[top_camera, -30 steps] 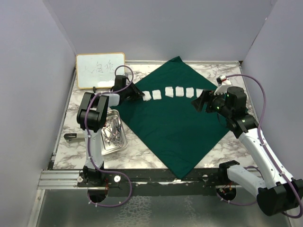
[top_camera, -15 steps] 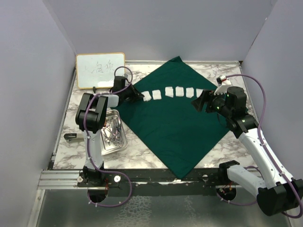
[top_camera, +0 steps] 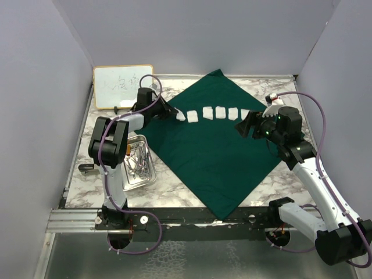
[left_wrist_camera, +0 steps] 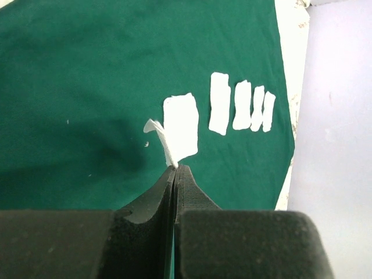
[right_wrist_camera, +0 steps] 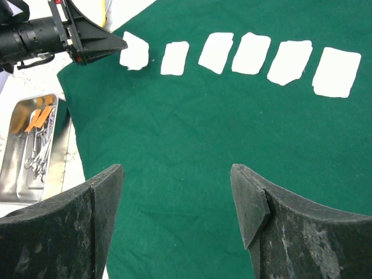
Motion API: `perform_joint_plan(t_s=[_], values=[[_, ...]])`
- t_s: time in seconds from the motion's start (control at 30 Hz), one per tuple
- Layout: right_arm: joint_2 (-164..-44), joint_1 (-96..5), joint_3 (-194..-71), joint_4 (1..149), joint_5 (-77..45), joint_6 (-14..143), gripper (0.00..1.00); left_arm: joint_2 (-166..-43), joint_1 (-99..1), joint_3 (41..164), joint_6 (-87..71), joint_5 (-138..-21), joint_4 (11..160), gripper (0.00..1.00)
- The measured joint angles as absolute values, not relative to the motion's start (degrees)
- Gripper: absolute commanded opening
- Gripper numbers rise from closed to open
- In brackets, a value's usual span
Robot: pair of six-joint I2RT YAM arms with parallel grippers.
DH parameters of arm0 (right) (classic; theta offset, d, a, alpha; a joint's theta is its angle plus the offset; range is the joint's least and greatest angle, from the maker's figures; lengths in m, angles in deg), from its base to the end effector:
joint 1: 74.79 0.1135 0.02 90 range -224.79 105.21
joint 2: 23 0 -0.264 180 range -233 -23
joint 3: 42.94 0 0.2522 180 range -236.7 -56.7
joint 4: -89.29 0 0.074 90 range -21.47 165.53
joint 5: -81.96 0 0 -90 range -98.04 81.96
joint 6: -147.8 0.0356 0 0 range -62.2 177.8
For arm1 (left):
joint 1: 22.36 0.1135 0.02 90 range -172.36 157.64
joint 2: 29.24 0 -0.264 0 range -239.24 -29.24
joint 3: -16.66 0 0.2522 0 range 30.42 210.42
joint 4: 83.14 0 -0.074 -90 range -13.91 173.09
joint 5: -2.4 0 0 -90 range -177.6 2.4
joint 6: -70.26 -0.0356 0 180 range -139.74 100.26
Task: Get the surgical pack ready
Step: Adjust the medical item in the surgical kit.
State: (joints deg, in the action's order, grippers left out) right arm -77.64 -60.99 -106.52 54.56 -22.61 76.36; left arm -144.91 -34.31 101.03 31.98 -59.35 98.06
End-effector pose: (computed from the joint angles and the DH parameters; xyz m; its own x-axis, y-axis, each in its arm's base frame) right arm 0.2057 0.0597 0.3208 -0.5440 0.1836 -0.8187 -0.2929 0.8728 0.3903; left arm 0.4280 -0.1078 0.1676 -0.7616 -0.5456 -0.3496 -0.0240 0.5629 -0.8262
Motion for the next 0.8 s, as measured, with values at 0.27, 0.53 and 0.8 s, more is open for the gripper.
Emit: perform_joint_plan(t_s=[0.27,0.53,0.8], values=[[-77.66,-60.99,-106.44,54.56,-22.61,76.36,0.75,-145.42,-35.14,105.25,30.67,-55.94,98.1,0.0],[-77.66,-60.99,-106.41,54.54,-22.61,76.36,0.75,-149.31,-37.15,107.85,29.6,-52.73,100.35,0.0],[-77.66,-60.99,-106.24,54.54,-22.61,76.38,0.78,-153.57,-37.98,109.29,29.2,-51.77,102.1,0.0]])
